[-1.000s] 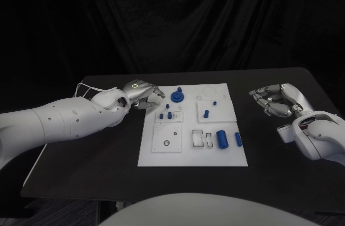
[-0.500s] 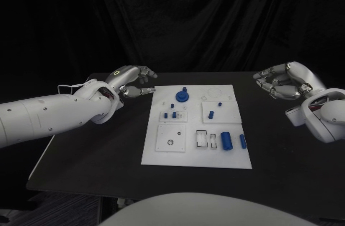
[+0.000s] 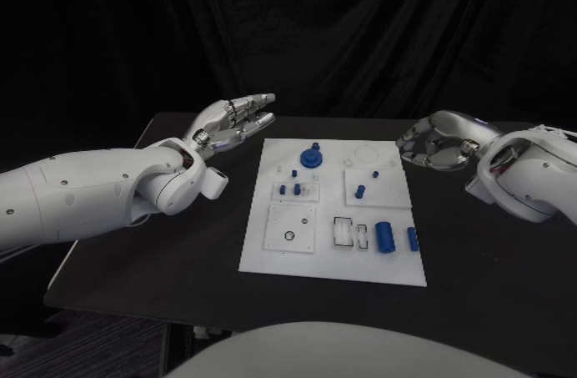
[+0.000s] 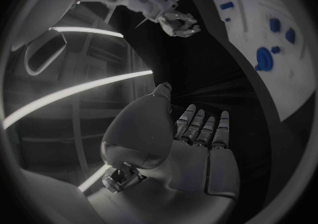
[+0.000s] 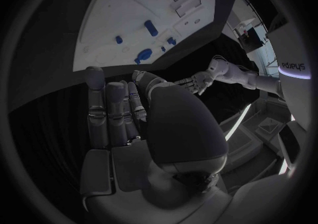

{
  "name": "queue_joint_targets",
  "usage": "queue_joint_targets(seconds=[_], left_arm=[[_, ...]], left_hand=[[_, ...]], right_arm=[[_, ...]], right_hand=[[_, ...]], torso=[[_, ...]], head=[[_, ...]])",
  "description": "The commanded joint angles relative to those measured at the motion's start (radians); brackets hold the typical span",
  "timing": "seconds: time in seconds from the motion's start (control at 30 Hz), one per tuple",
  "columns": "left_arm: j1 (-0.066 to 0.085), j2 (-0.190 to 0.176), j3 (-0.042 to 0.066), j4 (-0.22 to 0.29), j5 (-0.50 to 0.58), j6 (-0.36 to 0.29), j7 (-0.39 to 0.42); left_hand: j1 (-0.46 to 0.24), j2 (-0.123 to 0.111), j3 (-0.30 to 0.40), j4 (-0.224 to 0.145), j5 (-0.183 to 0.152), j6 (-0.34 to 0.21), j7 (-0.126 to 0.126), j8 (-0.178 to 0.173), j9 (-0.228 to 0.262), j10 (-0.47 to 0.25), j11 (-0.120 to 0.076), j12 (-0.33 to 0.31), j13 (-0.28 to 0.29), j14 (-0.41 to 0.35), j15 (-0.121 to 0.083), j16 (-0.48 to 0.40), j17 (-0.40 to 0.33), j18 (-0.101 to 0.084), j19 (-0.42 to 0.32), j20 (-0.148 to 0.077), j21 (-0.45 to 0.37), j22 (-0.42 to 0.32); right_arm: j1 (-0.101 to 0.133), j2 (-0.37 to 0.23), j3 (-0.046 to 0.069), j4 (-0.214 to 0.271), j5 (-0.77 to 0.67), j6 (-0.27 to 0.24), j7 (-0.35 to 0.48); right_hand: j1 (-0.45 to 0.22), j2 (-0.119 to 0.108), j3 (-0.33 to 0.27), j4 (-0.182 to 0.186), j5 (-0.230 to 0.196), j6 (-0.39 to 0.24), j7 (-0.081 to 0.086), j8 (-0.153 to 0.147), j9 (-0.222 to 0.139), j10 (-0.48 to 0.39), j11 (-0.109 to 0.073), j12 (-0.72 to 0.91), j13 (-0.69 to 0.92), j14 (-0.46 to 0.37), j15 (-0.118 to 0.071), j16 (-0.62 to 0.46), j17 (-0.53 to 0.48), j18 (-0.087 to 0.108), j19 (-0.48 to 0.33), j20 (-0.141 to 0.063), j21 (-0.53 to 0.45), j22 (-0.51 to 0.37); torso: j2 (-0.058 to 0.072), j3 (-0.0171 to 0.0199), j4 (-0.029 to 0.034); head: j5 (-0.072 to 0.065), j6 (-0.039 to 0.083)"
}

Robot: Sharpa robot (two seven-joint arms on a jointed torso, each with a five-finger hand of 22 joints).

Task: Assemble the parts on the task board

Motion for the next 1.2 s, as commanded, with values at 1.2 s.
queue_joint_targets(seconds=[1.2], left_arm=[[-0.015, -0.040, 0.001, 0.073, 0.309, 0.290, 0.203]], left_hand=[[0.028, 0.101, -0.166, -0.121, 0.040, -0.131, -0.146, -0.016, -0.072, -0.068, -0.006, -0.074, -0.026, -0.022, 0.059, -0.029, -0.006, 0.027, -0.048, 0.060, -0.006, -0.158]], right_arm=[[-0.119, 0.100, 0.005, -0.145, -0.280, -0.009, -0.068]], right_hand=[[-0.003, 0.004, -0.026, -0.065, 0.195, 0.043, -0.011, 0.026, 0.049, -0.052, 0.030, -0.085, -0.123, -0.059, 0.020, -0.011, -0.077, 0.025, -0.024, 0.022, -0.058, 0.030]], torso=[[0.055, -0.0984, 0.1032]], head=[[-0.186, 0.000]])
